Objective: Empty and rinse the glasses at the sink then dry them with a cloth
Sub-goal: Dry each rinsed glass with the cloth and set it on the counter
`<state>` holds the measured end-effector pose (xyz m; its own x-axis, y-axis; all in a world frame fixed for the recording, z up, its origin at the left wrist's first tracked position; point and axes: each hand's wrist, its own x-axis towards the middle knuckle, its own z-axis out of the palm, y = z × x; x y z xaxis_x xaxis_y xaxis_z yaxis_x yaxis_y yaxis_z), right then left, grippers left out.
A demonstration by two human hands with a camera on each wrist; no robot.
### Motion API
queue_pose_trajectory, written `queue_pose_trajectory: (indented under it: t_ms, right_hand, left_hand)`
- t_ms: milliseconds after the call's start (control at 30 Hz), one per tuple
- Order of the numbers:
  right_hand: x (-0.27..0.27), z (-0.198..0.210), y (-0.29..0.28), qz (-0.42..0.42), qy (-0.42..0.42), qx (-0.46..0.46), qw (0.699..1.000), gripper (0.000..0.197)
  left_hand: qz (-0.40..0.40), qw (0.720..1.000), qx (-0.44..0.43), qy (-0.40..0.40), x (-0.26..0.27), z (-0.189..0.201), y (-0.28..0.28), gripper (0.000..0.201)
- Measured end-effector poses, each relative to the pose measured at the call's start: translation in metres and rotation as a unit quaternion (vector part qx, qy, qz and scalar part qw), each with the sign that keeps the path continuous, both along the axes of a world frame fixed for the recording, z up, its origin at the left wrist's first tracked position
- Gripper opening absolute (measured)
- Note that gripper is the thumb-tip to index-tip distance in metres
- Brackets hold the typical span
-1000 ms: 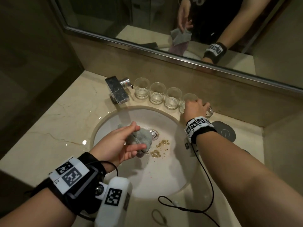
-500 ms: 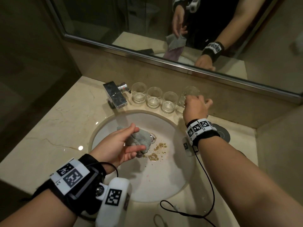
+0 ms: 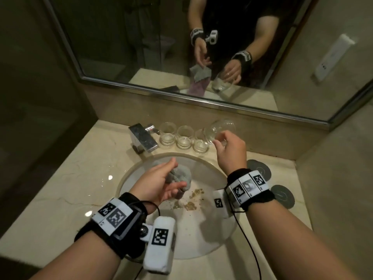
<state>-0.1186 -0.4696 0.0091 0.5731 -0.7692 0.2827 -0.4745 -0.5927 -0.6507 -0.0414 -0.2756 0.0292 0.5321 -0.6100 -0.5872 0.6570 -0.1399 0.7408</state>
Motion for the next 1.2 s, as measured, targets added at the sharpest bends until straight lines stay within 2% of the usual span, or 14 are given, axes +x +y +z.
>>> queue_pose_trajectory:
  t_ms: [67,133,167,233,300,333,367,433,567,633,733,900,1033,1200]
  right_hand:
    - [-0.003,0.006,0.017,-0.018,-0.100,0.152,0.983,0.005]
    - [-0.005,0.008,0.036,-0.030,-0.210,0.325,0.922,0.008]
    - [-0.005,0.008,0.045,-0.032,-0.265,0.418,0.868,0.009]
    - [-0.005,0.006,0.062,-0.014,-0.370,0.589,0.718,0.013]
    - [-0.006,0.002,0.076,0.015,-0.433,0.686,0.585,0.015]
    - [-0.006,0.001,0.083,0.029,-0.447,0.706,0.549,0.013]
    - [-0.006,0.001,0.089,0.040,-0.450,0.714,0.535,0.011]
    - [-0.006,0.002,0.098,0.052,-0.438,0.719,0.538,0.010]
    - [-0.006,0.005,0.106,0.081,-0.408,0.715,0.561,0.009]
    - [-0.006,0.004,0.107,0.090,-0.401,0.715,0.565,0.007]
    - [-0.008,0.003,0.108,0.097,-0.399,0.715,0.566,0.010]
    - [-0.020,0.000,0.103,0.106,-0.351,0.711,0.600,0.009]
    - [-0.035,-0.003,0.089,0.096,-0.307,0.699,0.639,0.008]
    - [-0.055,-0.003,0.059,0.027,-0.259,0.625,0.736,0.009]
  left_hand:
    - [-0.004,1.000,-0.003,-0.004,0.005,0.003,0.006,0.043]
    - [-0.008,1.000,-0.009,-0.008,0.011,0.004,0.012,0.043]
    - [-0.010,1.000,-0.010,-0.015,0.014,0.005,0.016,0.045]
    - [-0.022,0.999,-0.007,-0.042,0.021,0.006,0.022,0.056]
    - [-0.034,0.997,-0.015,-0.072,0.026,0.008,0.026,0.058]
    - [-0.036,0.996,-0.024,-0.083,0.028,0.009,0.028,0.056]
    - [-0.035,0.995,-0.031,-0.092,0.030,0.010,0.029,0.054]
    - [-0.043,0.991,-0.045,-0.117,0.032,0.011,0.029,0.061]
    - [-0.070,0.976,-0.058,-0.200,0.036,0.012,0.026,0.091]
    - [-0.087,0.966,-0.059,-0.235,0.036,0.014,0.024,0.095]
    - [-0.100,0.955,-0.065,-0.273,0.033,0.016,0.021,0.077]
    - [-0.107,0.955,-0.045,-0.272,0.029,0.007,0.018,0.042]
    - [-0.129,0.956,-0.005,-0.263,0.023,-0.007,0.003,0.048]
    - [-0.130,0.969,-0.004,-0.212,0.003,-0.016,-0.030,0.050]
